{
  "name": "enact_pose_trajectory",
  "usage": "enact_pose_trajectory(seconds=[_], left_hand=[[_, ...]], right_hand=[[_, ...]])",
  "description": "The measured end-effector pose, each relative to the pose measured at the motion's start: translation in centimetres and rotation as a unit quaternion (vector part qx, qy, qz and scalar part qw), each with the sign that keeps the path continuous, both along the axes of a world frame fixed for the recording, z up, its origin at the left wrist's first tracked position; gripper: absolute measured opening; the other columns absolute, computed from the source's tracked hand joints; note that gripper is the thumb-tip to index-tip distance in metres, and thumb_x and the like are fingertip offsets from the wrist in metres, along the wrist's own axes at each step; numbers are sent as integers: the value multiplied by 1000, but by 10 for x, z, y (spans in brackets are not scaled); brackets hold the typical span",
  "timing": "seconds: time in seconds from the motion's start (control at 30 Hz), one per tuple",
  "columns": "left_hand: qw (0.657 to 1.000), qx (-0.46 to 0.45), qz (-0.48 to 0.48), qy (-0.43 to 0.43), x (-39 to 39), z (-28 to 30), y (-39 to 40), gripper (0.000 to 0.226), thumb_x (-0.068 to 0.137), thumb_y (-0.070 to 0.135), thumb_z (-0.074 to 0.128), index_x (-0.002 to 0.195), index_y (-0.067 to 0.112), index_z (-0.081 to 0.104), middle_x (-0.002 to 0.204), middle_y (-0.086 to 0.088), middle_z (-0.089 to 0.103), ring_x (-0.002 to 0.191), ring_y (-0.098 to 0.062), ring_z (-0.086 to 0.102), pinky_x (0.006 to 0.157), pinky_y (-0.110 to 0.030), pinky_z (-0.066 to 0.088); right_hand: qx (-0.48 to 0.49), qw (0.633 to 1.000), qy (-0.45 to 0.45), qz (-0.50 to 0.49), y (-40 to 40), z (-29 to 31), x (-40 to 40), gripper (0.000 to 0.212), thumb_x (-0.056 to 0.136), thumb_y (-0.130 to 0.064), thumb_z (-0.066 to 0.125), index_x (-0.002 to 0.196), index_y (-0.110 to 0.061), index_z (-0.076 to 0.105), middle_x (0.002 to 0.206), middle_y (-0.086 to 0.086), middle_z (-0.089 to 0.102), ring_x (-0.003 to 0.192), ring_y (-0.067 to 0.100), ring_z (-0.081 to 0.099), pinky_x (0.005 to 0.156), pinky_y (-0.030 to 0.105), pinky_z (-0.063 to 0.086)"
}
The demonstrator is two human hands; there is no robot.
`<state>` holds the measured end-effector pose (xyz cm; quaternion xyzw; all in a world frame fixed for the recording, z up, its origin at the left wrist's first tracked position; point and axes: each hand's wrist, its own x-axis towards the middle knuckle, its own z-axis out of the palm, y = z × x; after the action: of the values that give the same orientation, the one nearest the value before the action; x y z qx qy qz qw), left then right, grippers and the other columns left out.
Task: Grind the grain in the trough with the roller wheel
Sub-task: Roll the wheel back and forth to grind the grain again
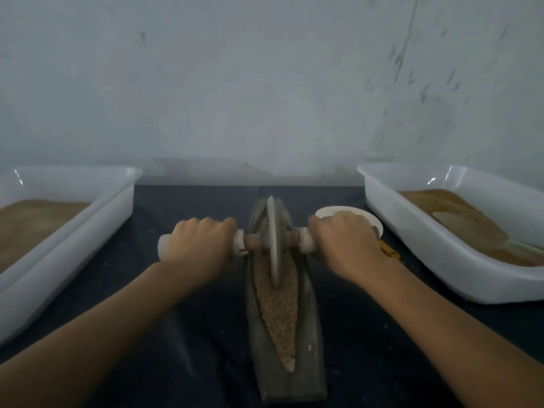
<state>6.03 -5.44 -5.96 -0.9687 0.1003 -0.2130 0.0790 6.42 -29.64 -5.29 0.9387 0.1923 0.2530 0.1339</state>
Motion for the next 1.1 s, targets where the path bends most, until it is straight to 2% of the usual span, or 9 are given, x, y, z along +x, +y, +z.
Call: enact_pose_trajectory(seconds=[0.2,0.37,0.47,0.6,0.67,0.77,0.9,1.0,1.1], left_hand=[[996,32,-87,-6,-91,-2,21,60,55,46,73,74,37,17,49,11,31,40,-7,20,42,-23,9],[999,37,-9,-12,-60,-3,4,35,81,45,56,79,34,23,64,10,41,54,-11,42,50,-28,25],[999,22,16,-37,-2,-1,-4,26,84,35,56,83,26,32,79,4,60,70,-24,60,57,-32,31],[999,-6,17,-36,48,3,-6,24,81,35,61,87,22,41,86,-2,64,75,-28,61,59,-34,34],[999,-8,10,-37,43,2,-7,27,81,36,61,87,22,39,87,-2,64,76,-28,61,59,-34,34],[1000,2,-13,-15,2,-2,-1,31,83,36,59,86,27,30,84,4,61,73,-24,59,59,-33,33],[994,40,-96,-31,-75,2,12,53,59,39,78,77,32,29,57,11,41,45,-16,41,47,-28,27],[983,47,-155,-91,-97,10,17,57,35,25,85,68,24,39,47,7,42,33,-23,43,44,-24,20],[990,90,-96,-47,-76,12,5,56,50,31,83,75,25,33,55,7,45,42,-20,48,46,-26,22]], right_hand=[[-2,995,-22,95,-18,10,-87,51,33,-24,86,64,-21,46,48,-3,47,35,16,41,40,17,9],[-35,999,31,15,-11,-3,-48,44,62,-37,80,73,-27,38,63,-4,57,57,20,57,43,23,16],[19,999,2,-32,-4,-11,7,30,77,-36,67,78,-25,39,70,0,58,64,26,57,51,29,34],[22,998,-45,-39,8,-7,49,24,81,-32,67,83,-22,46,74,2,63,65,28,59,48,29,15],[33,998,-29,-46,9,-7,44,23,84,-31,64,84,-22,43,79,3,63,68,28,58,51,30,21],[26,999,17,-12,-3,-7,9,34,80,-36,65,80,-26,33,73,1,57,64,25,53,51,30,30],[-7,997,3,82,-19,8,-66,51,43,-38,86,66,-29,40,47,-6,43,38,13,42,39,21,15],[-23,993,109,33,-23,9,-86,52,65,-52,72,71,-38,22,55,-14,30,48,2,37,45,22,32],[-11,994,109,0,-19,-2,-67,43,80,-53,59,71,-34,21,62,-11,36,61,9,46,49,26,25]])
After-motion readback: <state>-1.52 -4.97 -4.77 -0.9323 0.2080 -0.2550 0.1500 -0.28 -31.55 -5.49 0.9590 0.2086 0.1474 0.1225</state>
